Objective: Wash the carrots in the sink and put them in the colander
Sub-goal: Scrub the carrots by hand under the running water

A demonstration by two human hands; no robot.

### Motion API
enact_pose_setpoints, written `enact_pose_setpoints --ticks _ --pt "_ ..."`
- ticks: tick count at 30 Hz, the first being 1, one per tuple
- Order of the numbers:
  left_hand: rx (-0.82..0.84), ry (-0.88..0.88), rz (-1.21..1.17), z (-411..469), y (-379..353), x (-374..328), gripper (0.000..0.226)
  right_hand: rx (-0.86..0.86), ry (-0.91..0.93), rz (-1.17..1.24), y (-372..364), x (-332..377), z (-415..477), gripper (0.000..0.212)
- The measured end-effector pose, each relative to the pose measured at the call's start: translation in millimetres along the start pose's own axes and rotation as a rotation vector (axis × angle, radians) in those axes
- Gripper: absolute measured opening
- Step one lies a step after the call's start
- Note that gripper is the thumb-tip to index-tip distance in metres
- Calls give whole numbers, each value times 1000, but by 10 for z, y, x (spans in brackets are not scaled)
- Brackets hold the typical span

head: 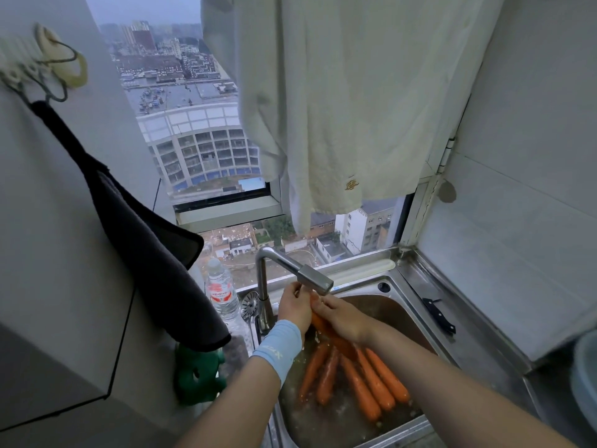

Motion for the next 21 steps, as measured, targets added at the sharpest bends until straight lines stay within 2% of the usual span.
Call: enact_pose_setpoints --ticks 2,4,6,9,11,12,14,17,19,21 --pt "52 32 -77 -15 -8 30 26 7 -22 18 5 -10 -13 23" --pt "110 44 -148 -53 11 54 26 -1 0 29 -19 44 -18 29" --pt "140 6 -33 -31 24 70 34 -54 5 37 -18 68 7 33" --pt "92 -60 168 -26 81 64 36 -144 -43 -8 12 -57 80 36" --pt "35 -63 170 -24 121 41 35 -171 -54 -113 39 -67 110 45" --pt "10 -58 148 -21 134 38 33 -185 -64 -199 67 -30 117 42" --pt "-37 -21 131 -70 119 41 25 -236 -86 -335 131 53 103 32" --pt "-103 98 37 -88 116 124 29 -282 -149 -414 170 11 69 33" --pt "-113 204 -110 -87 121 234 33 -330 -215 -486 229 -65 4 43" --pt "-72 306 -250 -58 98 364 55 -450 -366 -385 268 -251 -112 68"
Point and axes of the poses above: each hand's wrist, its own z-axis towards the middle knuckle, its own y-axis out of the back of the hand, x = y × z, the point moved 9 cm from there along z, towards the middle knuckle, and after that the axes turned 12 degrees about y, right-handed, at the moved point
